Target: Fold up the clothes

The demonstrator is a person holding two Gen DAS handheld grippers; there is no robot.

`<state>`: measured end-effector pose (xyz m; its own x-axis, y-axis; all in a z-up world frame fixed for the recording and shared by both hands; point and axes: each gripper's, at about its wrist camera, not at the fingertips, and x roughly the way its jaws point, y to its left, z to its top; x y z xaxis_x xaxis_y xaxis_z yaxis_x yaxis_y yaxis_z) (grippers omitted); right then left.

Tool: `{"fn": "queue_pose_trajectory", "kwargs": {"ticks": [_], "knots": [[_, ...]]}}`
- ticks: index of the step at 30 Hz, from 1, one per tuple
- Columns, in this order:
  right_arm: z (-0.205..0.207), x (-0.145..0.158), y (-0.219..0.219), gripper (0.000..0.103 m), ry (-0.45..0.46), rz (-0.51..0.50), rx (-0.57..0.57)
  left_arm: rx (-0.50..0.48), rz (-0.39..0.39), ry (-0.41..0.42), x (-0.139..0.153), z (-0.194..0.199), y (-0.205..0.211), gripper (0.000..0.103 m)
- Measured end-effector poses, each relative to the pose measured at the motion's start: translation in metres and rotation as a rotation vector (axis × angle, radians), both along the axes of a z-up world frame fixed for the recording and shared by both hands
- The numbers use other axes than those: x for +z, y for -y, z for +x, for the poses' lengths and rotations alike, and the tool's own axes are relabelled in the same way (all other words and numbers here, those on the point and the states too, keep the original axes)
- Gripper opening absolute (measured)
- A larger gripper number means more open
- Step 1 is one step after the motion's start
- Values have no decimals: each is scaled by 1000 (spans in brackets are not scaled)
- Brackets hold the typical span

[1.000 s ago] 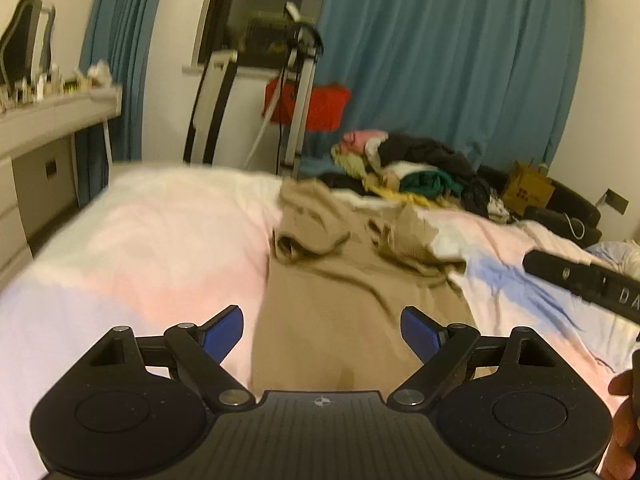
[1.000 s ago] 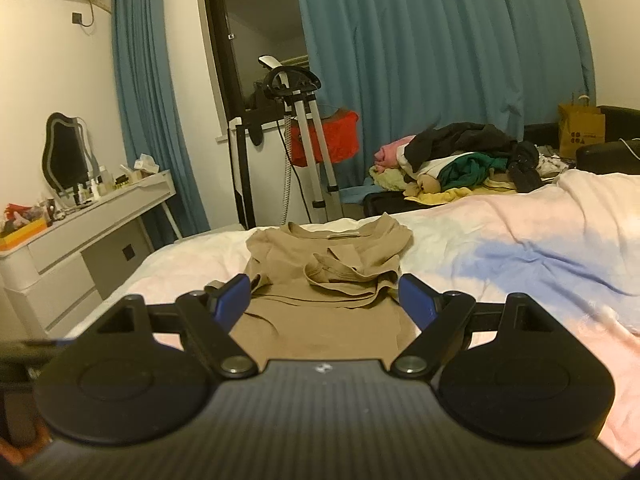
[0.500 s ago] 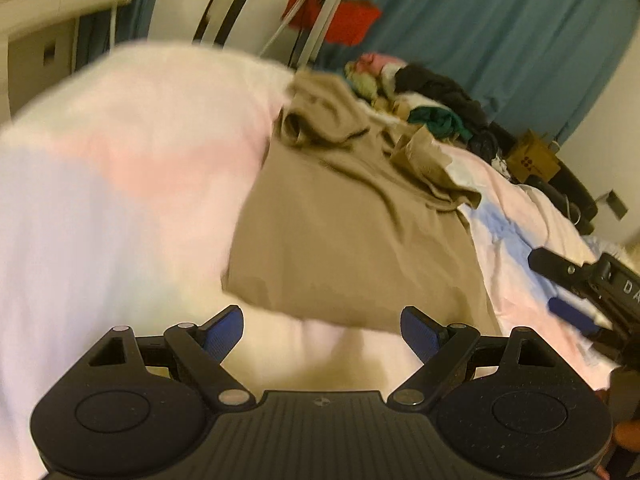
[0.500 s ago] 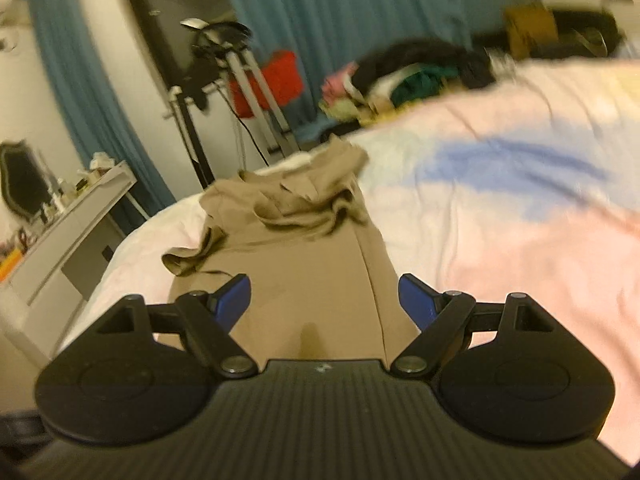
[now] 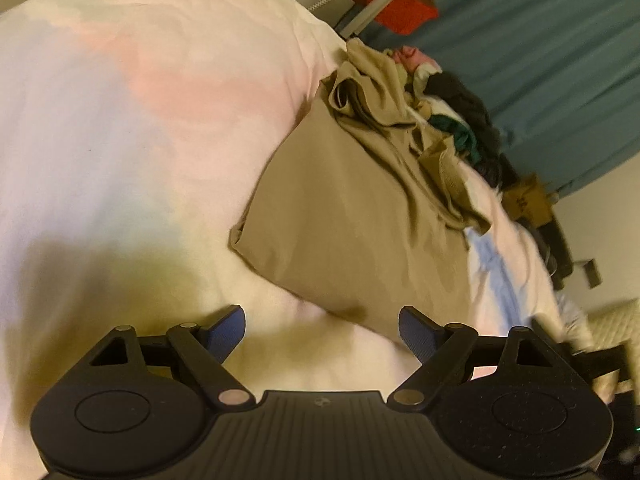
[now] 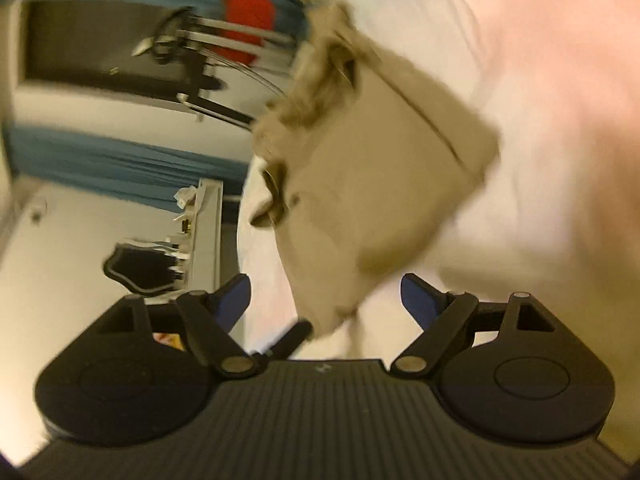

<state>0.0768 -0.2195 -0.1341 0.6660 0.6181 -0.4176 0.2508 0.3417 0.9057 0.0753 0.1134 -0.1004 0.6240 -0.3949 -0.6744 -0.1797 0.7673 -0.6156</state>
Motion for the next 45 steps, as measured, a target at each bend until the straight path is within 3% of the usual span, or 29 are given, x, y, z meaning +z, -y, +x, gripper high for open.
{"fn": "queue_pose_trajectory", "kwargs": {"ticks": [4, 5, 6, 9, 11, 14, 18, 23, 26, 28, 31, 36, 41, 45], "knots": [[9, -25, 6, 78, -59, 21, -98, -17, -130, 29, -4, 8, 3, 86], [11, -28, 9, 69, -67, 1, -137, -25, -165, 37, -6, 10, 4, 86], [14, -30, 12, 53, -74, -19, -175, -34, -209, 42, -9, 13, 5, 86], [21, -40, 18, 25, -107, -53, -254, -47, -375, 7, -22, 23, 9, 86], [21, -37, 16, 19, -83, -57, -259, -48, -487, -36, -31, 30, 13, 87], [18, -24, 15, 15, -17, -65, -251, -69, -562, -71, -41, 41, 25, 87], [14, -6, 19, 11, 73, -25, -252, -53, -532, -76, -50, 54, 33, 80], [9, 4, 28, 11, 125, -38, -268, 118, -487, -9, -51, 52, 9, 68], [9, -1, 26, 11, 112, -61, -265, 202, -505, -2, -58, 51, -3, 47], [11, -1, 24, 11, 102, -87, -253, 214, -478, 2, -57, 52, -2, 30], [9, 0, 25, 11, 113, -105, -245, 208, -436, 46, -50, 55, -2, 14], [1, 15, 24, 10, 167, -160, -218, 183, -376, 153, -23, 51, -9, 8], [-20, 42, 22, 10, 230, -203, -204, 149, -309, 225, 9, 17, 0, 7], [-60, 71, 20, 10, 299, -236, -186, 124, -260, 279, 33, -13, 7, 6]]}}
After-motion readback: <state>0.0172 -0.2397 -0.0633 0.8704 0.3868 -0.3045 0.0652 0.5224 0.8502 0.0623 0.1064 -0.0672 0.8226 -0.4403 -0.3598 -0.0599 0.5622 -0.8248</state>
